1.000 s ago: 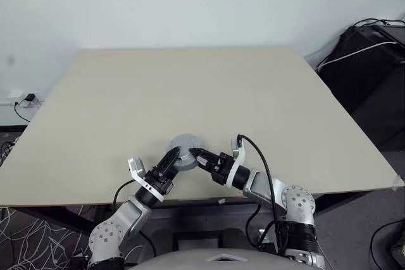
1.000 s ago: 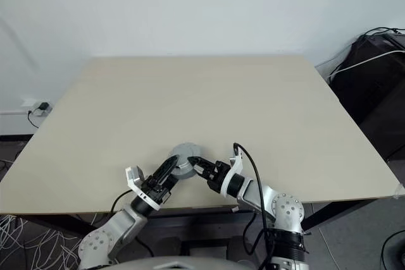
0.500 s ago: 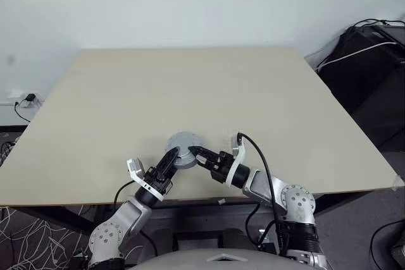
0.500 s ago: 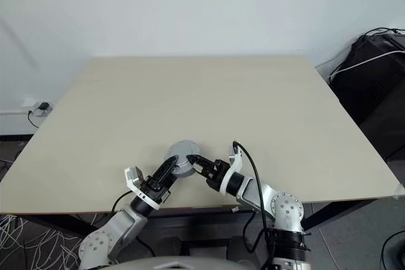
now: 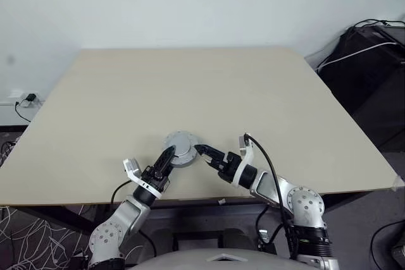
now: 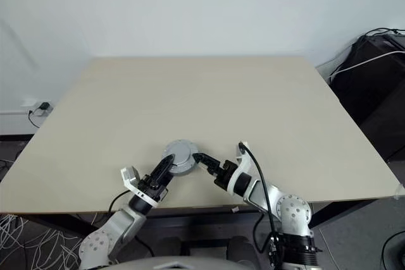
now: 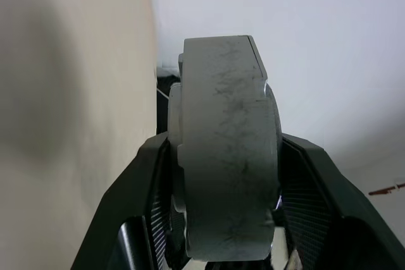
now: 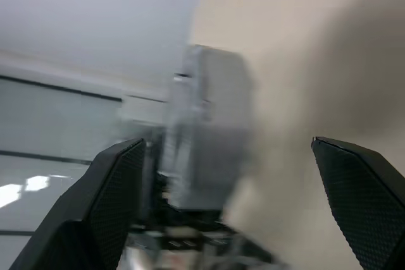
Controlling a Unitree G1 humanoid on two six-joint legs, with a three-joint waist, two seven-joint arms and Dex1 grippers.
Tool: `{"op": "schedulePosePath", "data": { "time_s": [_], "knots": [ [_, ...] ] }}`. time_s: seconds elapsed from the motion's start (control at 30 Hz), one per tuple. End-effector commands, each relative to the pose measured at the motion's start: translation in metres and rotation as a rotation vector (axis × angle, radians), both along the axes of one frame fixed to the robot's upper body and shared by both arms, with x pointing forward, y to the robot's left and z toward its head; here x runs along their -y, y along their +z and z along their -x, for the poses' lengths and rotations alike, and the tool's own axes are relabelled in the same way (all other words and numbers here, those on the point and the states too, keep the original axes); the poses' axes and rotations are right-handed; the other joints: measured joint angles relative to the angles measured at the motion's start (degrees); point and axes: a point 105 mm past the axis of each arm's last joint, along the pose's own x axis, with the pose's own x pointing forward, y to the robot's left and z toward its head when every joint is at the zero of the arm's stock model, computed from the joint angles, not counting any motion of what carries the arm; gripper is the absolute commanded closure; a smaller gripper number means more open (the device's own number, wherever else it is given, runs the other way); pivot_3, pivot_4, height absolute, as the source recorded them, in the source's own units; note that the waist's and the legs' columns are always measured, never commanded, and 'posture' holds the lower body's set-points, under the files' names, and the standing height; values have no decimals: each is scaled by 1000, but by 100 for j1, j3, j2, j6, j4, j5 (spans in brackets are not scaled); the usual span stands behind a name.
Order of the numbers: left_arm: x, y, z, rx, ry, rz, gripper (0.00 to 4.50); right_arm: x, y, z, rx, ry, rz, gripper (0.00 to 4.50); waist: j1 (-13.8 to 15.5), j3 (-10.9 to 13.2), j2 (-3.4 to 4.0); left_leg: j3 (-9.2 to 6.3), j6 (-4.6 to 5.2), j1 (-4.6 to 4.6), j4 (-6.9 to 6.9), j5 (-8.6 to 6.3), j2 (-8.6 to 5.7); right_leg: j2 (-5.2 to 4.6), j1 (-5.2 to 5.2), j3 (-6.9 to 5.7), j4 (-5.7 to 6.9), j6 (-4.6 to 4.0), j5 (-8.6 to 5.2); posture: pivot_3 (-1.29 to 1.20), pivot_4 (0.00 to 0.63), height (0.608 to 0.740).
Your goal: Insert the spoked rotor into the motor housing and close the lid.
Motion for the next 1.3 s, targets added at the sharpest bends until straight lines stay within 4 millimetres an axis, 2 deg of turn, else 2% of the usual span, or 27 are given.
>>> {"op": "schedulePosePath", "data": {
  "time_s": [0.03,0.13,0.3,0.53,0.73,0.97,1.3],
  "knots": [
    [-8,21,-15,94,74,26,2383,8,9,-3,148,-29,96,0,7,-4,-7,0,0,0,1,0,-2,0,1,0,0,0,0,0,0,740],
    [-23,23,-23,104,144,-6,2383,25,1,-10,292,-103,329,0,7,-5,-8,1,-1,2,4,0,1,8,3,-1,1,3,1,0,0,740],
    [-49,21,-39,89,261,-90,2384,34,-4,-10,540,-110,594,0,3,-6,-15,17,-2,3,17,1,1,8,5,5,0,17,10,0,0,740],
    [-78,18,-54,48,377,-159,2386,40,0,-13,708,-197,699,0,23,-4,-54,27,-3,3,29,1,2,10,8,7,2,20,19,0,0,740],
    [-97,14,-66,2,437,-202,2386,43,1,-11,843,-197,785,0,70,-4,-74,24,-3,3,34,1,2,9,8,9,3,11,28,0,0,740],
    [-106,2,-86,-65,442,-269,2386,42,-7,-5,875,-151,801,0,100,-3,-77,26,-5,6,44,3,2,14,17,7,7,12,31,0,0,740],
    [-102,-5,-120,-135,461,-356,2386,41,-8,0,907,-115,811,0,127,-4,-87,25,-7,8,48,6,2,20,20,7,7,16,40,0,0,740]
  ]
}}
